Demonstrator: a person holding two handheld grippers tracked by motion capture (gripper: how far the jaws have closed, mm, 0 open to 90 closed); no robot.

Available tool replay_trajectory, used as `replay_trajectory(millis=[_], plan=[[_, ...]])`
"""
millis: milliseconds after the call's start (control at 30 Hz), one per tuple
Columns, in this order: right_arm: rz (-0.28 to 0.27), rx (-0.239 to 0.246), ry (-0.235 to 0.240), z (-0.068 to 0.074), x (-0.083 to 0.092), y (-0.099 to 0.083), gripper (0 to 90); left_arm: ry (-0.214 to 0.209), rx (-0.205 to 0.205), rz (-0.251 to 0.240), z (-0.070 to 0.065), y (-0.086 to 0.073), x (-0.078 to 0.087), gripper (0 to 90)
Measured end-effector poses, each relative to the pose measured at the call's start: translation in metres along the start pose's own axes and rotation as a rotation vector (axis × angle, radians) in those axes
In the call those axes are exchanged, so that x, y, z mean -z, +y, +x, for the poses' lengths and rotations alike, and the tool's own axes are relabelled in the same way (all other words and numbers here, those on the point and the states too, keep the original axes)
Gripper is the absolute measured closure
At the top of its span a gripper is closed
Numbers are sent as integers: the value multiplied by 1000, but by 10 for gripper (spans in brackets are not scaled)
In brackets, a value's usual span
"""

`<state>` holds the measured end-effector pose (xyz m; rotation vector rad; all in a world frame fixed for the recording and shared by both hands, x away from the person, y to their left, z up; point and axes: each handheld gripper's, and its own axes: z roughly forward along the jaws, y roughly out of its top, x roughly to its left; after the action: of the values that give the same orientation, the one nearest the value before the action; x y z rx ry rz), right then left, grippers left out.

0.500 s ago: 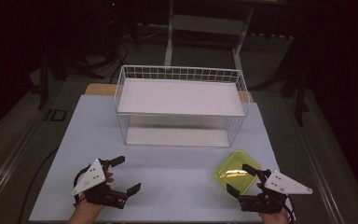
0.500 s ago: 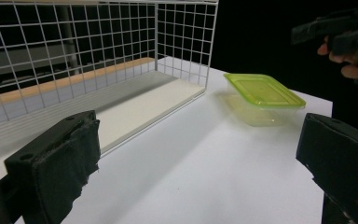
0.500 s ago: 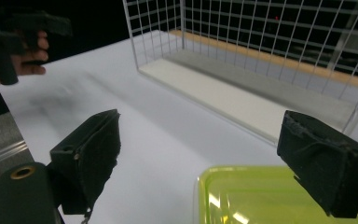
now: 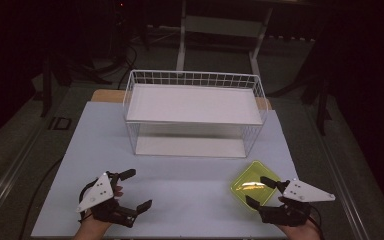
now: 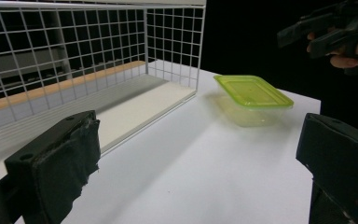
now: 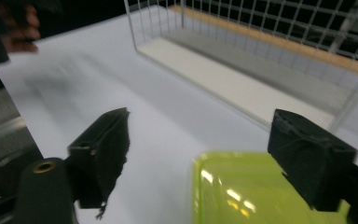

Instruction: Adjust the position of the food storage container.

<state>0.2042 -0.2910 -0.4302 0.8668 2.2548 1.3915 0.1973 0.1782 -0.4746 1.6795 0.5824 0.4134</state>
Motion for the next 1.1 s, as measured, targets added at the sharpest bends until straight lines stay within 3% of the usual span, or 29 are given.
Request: replay_trajectory(millis=[67, 200, 367, 533, 767, 933, 1100], plan=[[14, -3, -10, -4, 4, -5, 349, -7, 1, -5, 0, 0, 0, 1], [58, -38, -20, -15, 12, -17, 549, -5, 0, 0, 0, 0, -1, 1], [137, -18, -51, -21, 17, -32, 742, -7, -1, -1, -1, 0, 0, 1], [195, -15, -39, -25, 18, -48, 888, -8, -2, 4, 0, 0, -1, 1], [228, -14, -13, -33, 7, -65, 899, -9, -6, 5, -1, 0, -1, 1], [249, 14, 3, -34, 0, -64, 900, -8, 0, 4, 0, -1, -1, 1], [248, 12, 15, -34, -7, -62, 900, -8, -7, 8, -1, -1, -1, 1]])
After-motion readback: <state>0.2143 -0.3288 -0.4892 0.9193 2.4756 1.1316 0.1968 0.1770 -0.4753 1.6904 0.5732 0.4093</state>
